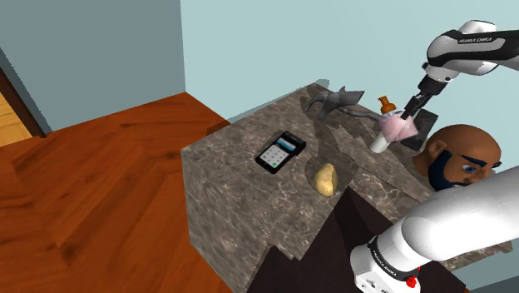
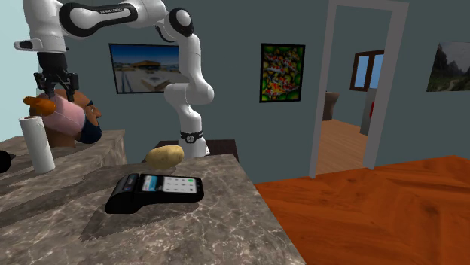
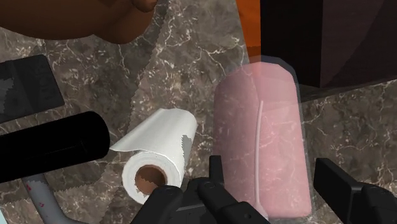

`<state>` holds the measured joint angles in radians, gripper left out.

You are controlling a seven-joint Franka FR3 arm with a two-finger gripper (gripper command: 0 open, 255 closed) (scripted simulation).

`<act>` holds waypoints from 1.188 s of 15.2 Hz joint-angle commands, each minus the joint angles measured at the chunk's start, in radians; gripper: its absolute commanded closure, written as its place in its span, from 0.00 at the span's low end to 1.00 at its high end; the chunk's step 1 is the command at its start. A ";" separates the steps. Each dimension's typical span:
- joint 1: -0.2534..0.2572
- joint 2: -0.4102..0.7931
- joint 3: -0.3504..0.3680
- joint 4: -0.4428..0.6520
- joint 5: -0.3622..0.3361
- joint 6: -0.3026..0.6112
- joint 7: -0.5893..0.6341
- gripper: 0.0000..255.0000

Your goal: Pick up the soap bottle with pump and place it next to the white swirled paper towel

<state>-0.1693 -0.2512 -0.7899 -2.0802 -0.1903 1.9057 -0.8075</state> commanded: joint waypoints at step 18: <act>0.011 0.106 -0.061 -0.182 0.056 0.266 -0.048 1.00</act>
<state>-0.1600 -0.1562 -0.8460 -2.2534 -0.1418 2.1546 -0.8484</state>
